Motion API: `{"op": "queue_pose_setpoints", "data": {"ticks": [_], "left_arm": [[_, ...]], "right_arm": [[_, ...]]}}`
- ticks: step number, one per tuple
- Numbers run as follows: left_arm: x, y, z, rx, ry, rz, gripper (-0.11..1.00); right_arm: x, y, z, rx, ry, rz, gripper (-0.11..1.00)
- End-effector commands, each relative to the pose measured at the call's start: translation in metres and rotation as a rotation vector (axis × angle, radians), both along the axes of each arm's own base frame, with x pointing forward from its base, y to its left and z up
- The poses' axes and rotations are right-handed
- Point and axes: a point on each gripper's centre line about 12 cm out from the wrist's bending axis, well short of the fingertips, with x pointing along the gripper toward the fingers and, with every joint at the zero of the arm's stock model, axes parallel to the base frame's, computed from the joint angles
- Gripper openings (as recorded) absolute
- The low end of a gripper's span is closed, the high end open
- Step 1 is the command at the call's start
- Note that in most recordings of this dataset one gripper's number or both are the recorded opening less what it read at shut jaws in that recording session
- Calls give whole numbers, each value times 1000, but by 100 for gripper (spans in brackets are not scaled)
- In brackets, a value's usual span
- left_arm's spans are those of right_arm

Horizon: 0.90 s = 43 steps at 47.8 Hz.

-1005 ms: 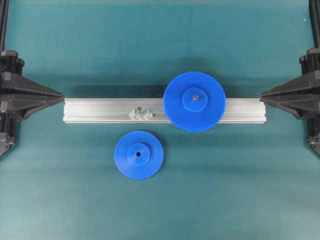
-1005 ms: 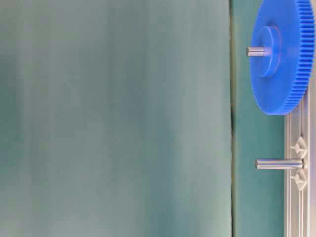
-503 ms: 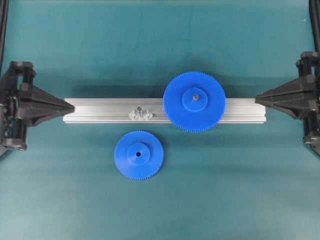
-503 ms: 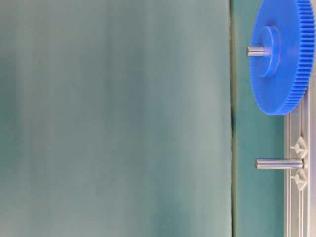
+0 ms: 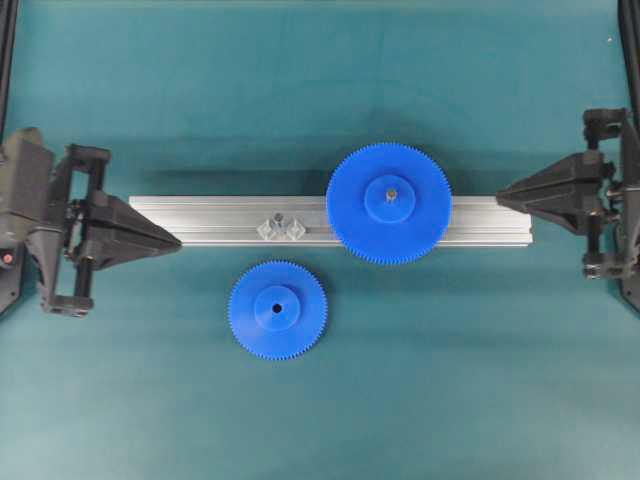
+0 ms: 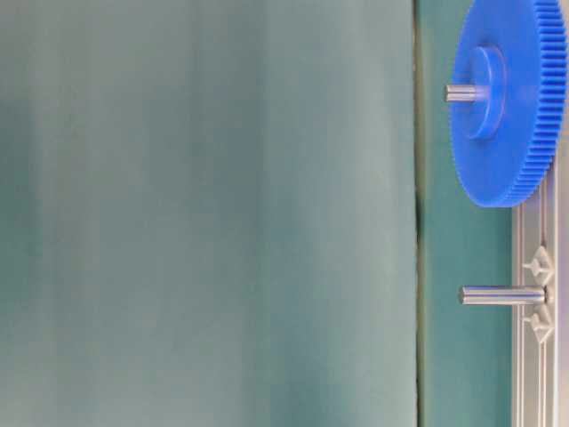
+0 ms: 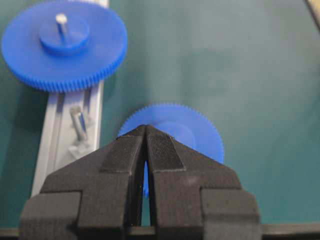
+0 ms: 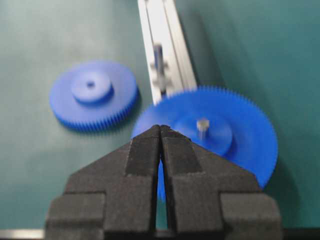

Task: Insert the small gear onto the shaft.
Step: 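Move the left gripper over the loose small blue gear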

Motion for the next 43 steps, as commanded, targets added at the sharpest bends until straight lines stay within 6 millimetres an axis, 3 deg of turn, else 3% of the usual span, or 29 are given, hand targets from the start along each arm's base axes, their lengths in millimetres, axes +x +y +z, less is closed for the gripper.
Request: {"op": "queue_pose_setpoints", "data": {"ticks": [1,43], "left_arm": [[12,-4,6,3,-2,-13,0],[86,-29,-38,26,287,-67,0]], "right_arm": [[7,-1,1,10,13,-6,6],[8,-1,-24,23,197,-2,6]]}}
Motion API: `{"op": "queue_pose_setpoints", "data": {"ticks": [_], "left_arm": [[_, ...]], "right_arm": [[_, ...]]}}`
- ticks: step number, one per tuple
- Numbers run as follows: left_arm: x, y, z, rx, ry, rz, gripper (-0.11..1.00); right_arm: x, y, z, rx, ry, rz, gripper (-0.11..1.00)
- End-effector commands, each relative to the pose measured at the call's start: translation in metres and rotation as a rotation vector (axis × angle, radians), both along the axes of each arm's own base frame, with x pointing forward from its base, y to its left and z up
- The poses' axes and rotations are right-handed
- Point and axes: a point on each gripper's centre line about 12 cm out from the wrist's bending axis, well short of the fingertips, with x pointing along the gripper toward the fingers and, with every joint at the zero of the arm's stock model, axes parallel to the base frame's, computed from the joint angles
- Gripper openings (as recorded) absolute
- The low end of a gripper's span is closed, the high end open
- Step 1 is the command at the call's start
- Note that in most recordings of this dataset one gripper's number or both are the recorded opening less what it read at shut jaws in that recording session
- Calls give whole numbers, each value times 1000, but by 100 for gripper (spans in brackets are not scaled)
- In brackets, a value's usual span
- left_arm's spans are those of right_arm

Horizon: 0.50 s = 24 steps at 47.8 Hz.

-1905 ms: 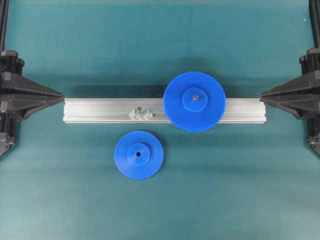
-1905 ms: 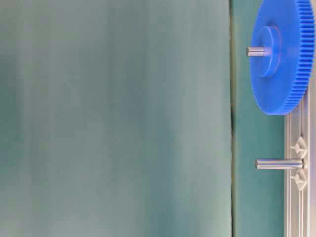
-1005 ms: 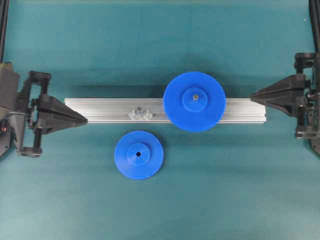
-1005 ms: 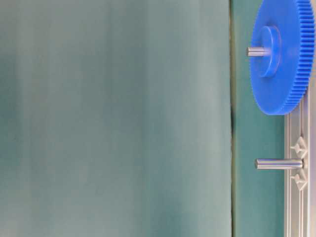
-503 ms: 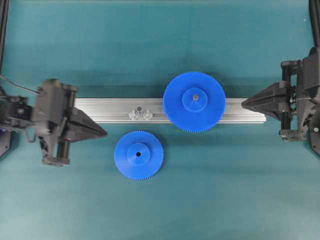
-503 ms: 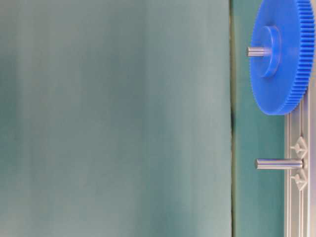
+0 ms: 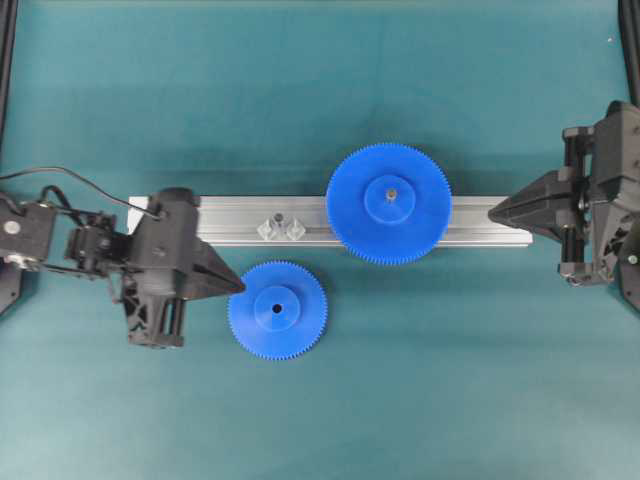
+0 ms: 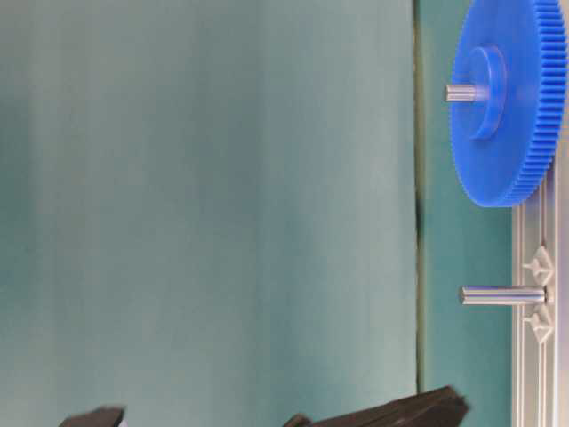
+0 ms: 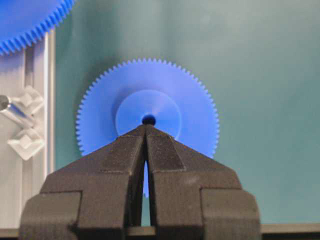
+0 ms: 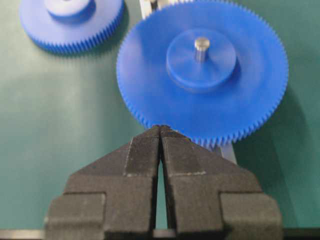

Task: Insert the small gear onto the shaft.
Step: 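Move the left gripper over the loose small blue gear, then lower the open left gripper around the small blue gear's hub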

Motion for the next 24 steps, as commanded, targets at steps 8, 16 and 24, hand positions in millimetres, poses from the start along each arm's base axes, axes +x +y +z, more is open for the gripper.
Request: {"op": "queue_pose_setpoints", "data": {"ticks": [8,16,24], "left_arm": [[18,-4,5,2,32,-3,0],[24,-5,3,4,81,1,0],[32,-6,-3,15,156,3,0]], "right_arm": [[6,-1,7,0,-11,-4,6],[6,-1,5,-1,-1,-4,6],[7,-2,4,0,5,-5,6]]}}
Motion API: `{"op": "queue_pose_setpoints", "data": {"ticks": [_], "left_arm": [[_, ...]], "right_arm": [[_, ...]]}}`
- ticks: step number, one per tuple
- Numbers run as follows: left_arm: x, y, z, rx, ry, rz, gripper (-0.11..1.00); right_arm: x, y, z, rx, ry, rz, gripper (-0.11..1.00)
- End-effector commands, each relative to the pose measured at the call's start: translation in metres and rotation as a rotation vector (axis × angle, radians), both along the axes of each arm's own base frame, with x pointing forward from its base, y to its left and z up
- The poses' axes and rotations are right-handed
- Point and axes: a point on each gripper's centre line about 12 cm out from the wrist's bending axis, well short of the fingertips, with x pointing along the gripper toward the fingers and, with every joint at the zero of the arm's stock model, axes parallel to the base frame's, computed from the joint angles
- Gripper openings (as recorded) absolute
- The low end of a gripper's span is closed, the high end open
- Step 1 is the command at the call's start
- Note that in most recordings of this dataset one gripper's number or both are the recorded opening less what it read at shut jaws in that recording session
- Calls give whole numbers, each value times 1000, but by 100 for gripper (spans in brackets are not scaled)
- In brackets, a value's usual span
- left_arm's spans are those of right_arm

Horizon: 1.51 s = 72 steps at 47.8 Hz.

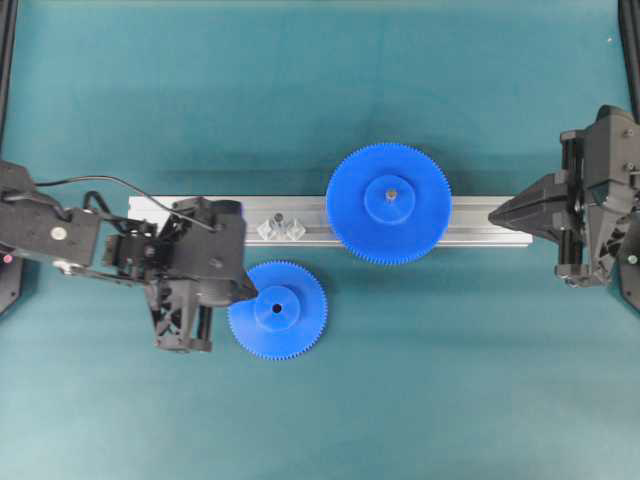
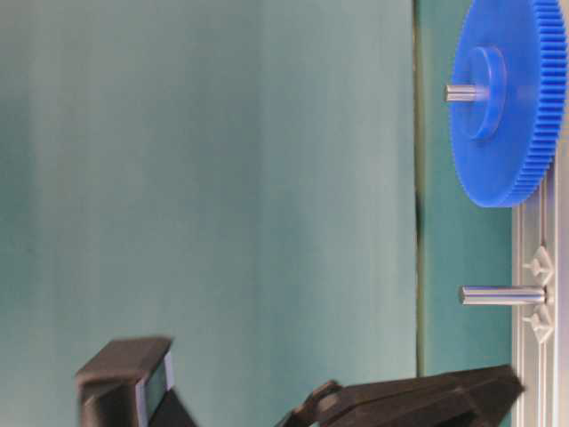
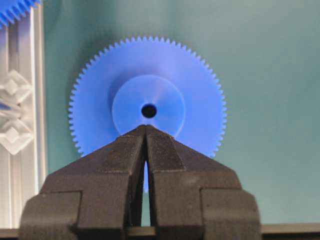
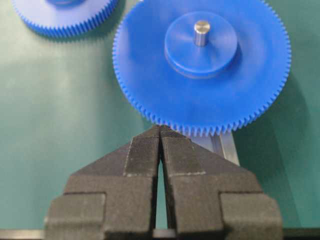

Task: Insert the small gear onto the shaft.
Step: 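Lower the open left gripper around the small blue gear's hub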

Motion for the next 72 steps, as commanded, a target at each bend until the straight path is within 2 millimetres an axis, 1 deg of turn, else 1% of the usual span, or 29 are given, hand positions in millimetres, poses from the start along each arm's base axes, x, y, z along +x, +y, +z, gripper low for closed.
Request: {"op": "queue_pose_setpoints", "data": {"ticks": [1,12,24,36,43,53,61,72], "left_arm": [[9,-3,12,-1,-11,-4,0],[24,-4,9,8,55,-3,0],[35,-6,1,25,176,-1,0],[51,-8,-1,29,194,-3,0],[55,-9,-3,31,205,-5,0],[56,-9,-8,40,267,-5,0],[61,-10,-8,45,302,-5,0],[67,-12,-8,47,306,-11,0]], "right_arm": [[6,-1,9,1,-25,-6,6],[7,-1,8,2,-22,-6,6],[7,-1,7,2,-17,-6,6],[7,-1,7,4,-16,-5,6],[7,-1,7,3,-17,-7,6],[7,-1,7,2,-17,-6,6],[6,-1,6,2,-16,-6,6],[6,-1,6,3,-17,-7,6]]}}
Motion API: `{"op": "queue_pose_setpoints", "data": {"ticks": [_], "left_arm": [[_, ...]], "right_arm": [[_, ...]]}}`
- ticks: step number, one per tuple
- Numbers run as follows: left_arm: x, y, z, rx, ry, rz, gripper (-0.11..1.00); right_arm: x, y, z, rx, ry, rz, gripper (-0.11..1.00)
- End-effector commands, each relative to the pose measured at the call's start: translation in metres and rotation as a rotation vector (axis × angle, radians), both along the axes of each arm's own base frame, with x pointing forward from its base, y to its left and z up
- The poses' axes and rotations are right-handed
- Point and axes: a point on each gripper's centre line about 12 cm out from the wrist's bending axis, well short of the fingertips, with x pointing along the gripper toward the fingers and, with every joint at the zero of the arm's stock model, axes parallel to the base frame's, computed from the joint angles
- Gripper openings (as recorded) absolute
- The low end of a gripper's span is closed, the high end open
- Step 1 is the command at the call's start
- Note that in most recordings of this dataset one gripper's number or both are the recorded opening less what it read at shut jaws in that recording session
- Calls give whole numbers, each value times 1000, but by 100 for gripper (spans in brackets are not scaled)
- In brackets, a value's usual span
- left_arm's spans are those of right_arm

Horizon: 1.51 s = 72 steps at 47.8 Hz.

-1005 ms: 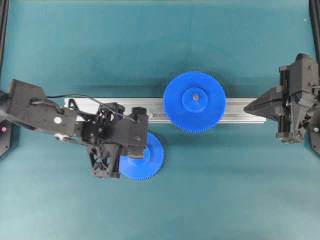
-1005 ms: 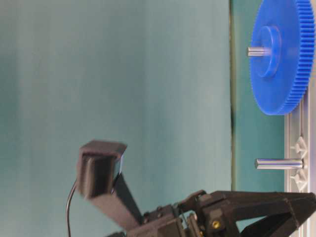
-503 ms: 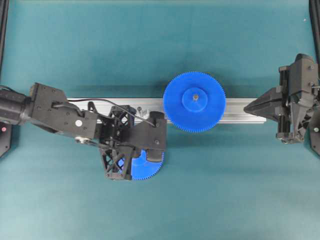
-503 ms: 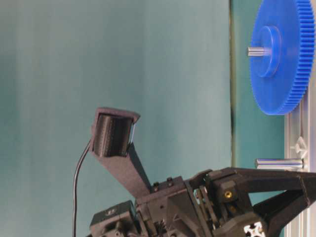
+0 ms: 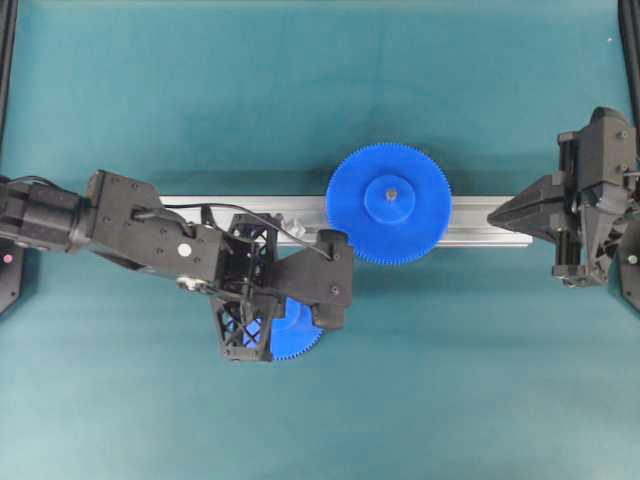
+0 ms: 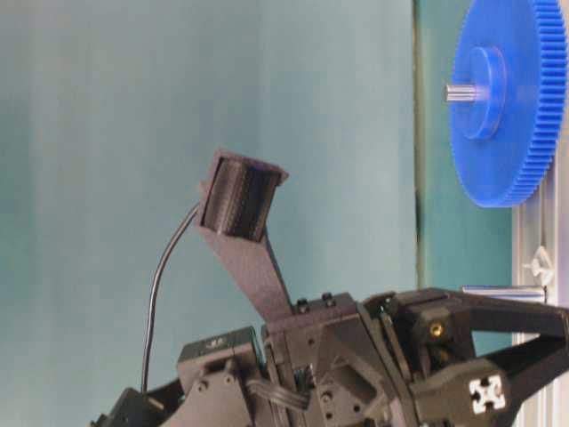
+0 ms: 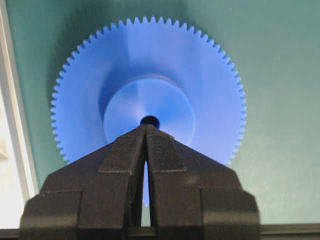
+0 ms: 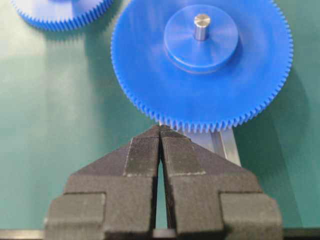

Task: Insert the small gear onto the shaft.
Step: 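Lower the open left gripper around the small blue gear's hub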

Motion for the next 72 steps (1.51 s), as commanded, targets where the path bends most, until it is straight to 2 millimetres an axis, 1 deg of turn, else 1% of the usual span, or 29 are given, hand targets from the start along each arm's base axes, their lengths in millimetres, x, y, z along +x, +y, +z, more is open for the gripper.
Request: {"op": "queue_pose_setpoints", "data": {"ticks": [1,19,43,47,52,54,58,61,68,70,72], "left_arm": [[6,-5,14,-4,-41,-13,0],[3,-9,10,1,-6,-23,0],[5,-9,5,0,0,-19,0],[7,-10,6,-2,-14,-19,0],[9,-10,9,-4,-30,-19,4],[9,-10,8,-4,-29,-18,7],[9,-10,10,-5,-30,-16,20],[8,-10,9,-6,-24,-12,35],[6,-10,4,-11,-6,8,77],[7,-10,3,-13,-3,14,86],[7,-10,2,-14,-3,17,91]], "right_arm": [[5,-1,9,1,-31,-5,6],[5,-1,9,1,-31,-6,6],[5,-1,8,1,-29,-6,6],[5,-1,8,2,-31,-7,6],[5,-1,8,2,-31,-5,6],[5,-1,8,2,-29,-7,6],[5,-1,8,2,-31,-5,6],[5,-1,8,2,-31,-5,6],[5,-1,8,1,-31,-6,6],[5,-1,8,1,-31,-5,6],[5,-1,8,1,-31,-6,6]]}}
